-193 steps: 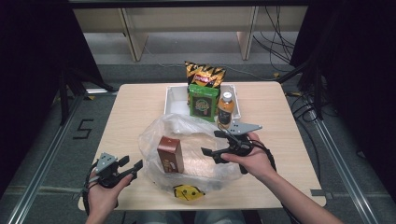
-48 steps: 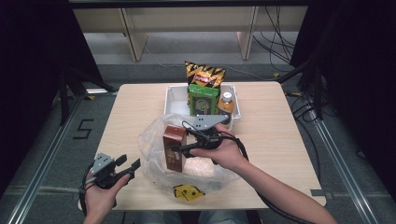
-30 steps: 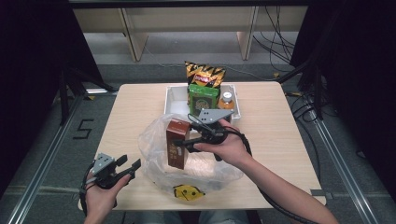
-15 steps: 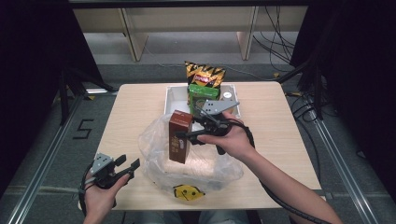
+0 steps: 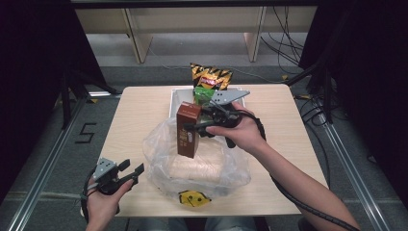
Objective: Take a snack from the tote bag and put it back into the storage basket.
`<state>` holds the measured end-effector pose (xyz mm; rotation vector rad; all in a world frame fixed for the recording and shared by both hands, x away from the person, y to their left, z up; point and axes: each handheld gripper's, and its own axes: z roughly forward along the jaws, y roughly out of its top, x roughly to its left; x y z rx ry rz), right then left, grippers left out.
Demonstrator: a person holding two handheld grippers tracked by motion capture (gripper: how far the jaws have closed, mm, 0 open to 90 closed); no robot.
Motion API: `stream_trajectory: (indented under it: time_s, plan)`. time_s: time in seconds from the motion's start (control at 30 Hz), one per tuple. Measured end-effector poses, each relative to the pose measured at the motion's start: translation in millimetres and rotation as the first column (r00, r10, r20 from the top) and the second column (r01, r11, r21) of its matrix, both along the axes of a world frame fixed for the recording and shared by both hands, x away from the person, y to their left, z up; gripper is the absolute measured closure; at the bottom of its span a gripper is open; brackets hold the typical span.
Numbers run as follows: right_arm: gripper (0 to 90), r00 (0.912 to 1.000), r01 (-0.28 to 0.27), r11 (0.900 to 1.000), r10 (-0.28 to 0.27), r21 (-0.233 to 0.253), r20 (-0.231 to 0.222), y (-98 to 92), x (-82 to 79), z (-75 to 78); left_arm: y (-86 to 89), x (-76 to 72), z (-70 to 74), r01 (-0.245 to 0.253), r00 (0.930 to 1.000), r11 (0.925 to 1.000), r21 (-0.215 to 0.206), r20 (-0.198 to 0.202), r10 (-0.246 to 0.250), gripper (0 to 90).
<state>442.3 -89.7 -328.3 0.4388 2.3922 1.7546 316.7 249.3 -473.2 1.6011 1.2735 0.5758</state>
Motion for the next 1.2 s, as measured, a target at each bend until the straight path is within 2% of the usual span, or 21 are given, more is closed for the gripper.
stream_trajectory:
  time_s: [0.07,0.1,0.17,0.2,0.23,0.27,0.3,0.33,0.37,0.4,0.43,0.47,0.57,0.73,0.83,0.87,0.93,1.0,1.03,1.13,1.2]
  plan:
    - [43.4,1.0000,0.000,1.000,0.000,0.004,0.008,-2.2,4.6,2.5,-0.3,-0.1,0.2,0.001,1.0000,1.0000,0.000,0.000,-0.001,37.8]
    - [43.4,1.0000,0.005,1.000,-0.005,0.014,-0.006,-2.6,6.3,3.5,-0.7,-0.1,0.2,0.000,1.0000,1.0000,-0.001,0.001,0.000,37.8]
    - [43.4,0.9999,0.004,1.000,-0.004,0.018,0.012,-3.7,11.3,5.2,-0.9,-0.1,0.1,0.005,1.0000,1.0000,0.001,0.000,-0.005,37.8]
    - [43.4,0.9998,0.020,1.000,-0.020,0.016,-0.007,-3.9,12.2,6.7,-1.1,-0.1,0.0,0.006,1.0000,1.0000,0.004,0.000,-0.006,37.8]
    - [43.4,0.9998,0.019,1.000,-0.020,0.018,0.009,-4.4,15.7,8.2,-1.3,-0.1,0.0,0.006,1.0000,1.0000,0.005,0.000,-0.006,37.8]
    - [43.4,0.9997,0.022,0.999,-0.022,0.026,-0.007,-4.4,16.9,9.4,-1.4,-0.7,0.7,0.000,1.0000,0.9999,0.011,-0.006,0.000,37.8]
    - [43.4,0.9995,0.031,0.999,-0.031,0.029,0.007,-5.2,19.1,11.3,-1.4,-0.5,0.6,0.002,1.0000,1.0000,0.006,-0.003,-0.002,37.8]
    - [43.5,0.9992,0.039,0.998,-0.038,0.043,-0.008,-5.2,20.2,12.6,-1.4,-0.5,0.8,0.001,1.0000,1.0000,0.005,-0.002,-0.001,37.8]
    - [43.5,0.9994,0.031,0.998,-0.032,0.045,0.013,-5.7,23.1,14.1,-1.3,-0.5,1.0,0.000,1.0000,1.0000,0.004,-0.002,0.000,37.8]
    - [43.5,0.9992,0.039,0.998,-0.038,0.050,-0.008,-5.9,23.6,15.7,-1.3,-0.6,1.0,0.000,1.0000,1.0000,0.004,-0.001,0.000,37.8]
    - [43.5,0.9989,0.047,0.997,-0.046,0.054,-0.008,-5.9,24.9,17.7,-1.3,-0.6,1.0,0.000,1.0000,1.0000,0.003,-0.002,0.000,37.8]
    - [43.5,0.9989,0.044,0.997,-0.045,0.060,0.013,-6.4,27.6,19.5,-1.3,-0.7,1.0,0.001,1.0000,1.0000,0.003,-0.001,-0.001,37.8]
    - [43.5,0.9979,0.064,0.996,-0.064,0.066,0.004,-6.8,30.5,26.1,-1.8,-0.5,1.0,0.002,1.0000,1.0000,0.002,-0.002,-0.002,37.8]
    - [43.6,0.9959,0.079,0.994,-0.082,0.072,0.039,-3.6,36.3,34.8,-2.7,-0.5,1.5,0.008,1.0000,1.0000,0.005,0.000,-0.007,37.8]
    - [43.5,0.9953,0.093,0.992,-0.095,0.086,0.019,-1.8,38.8,40.0,-2.4,-0.7,1.7,0.008,1.0000,1.0000,0.001,0.000,-0.008,37.8]
    - [43.6,0.9948,0.093,0.991,-0.096,0.092,0.033,-1.4,40.7,41.5,-2.3,-0.7,1.7,0.006,1.0000,1.0000,0.002,-0.001,-0.006,37.8]
    - [43.6,0.9945,0.098,0.991,-0.101,0.092,0.026,-0.9,43.0,44.8,-2.1,-0.5,1.8,0.006,1.0000,1.0000,0.001,-0.001,-0.006,37.8]
    - [43.5,0.9928,0.103,0.990,-0.108,0.093,0.051,-0.8,46.4,48.4,-2.3,-0.5,1.9,0.006,1.0000,1.0000,0.000,0.000,-0.006,37.8]
    - [43.6,0.9939,0.100,0.990,-0.104,0.096,0.037,-0.3,46.7,50.0,-2.4,-0.5,2.0,0.007,1.0000,1.0000,0.001,0.001,-0.007,37.8]
    - [43.5,0.9918,0.106,0.989,-0.113,0.106,0.059,0.8,51.8,53.4,-2.5,-0.3,1.9,0.011,0.9999,0.9999,0.001,0.002,-0.011,37.8]
    - [43.5,0.9912,0.125,0.988,-0.128,0.089,0.032,1.3,52.7,53.6,-2.6,-0.5,1.9,0.010,0.9999,0.9999,0.004,0.001,-0.010,37.8]
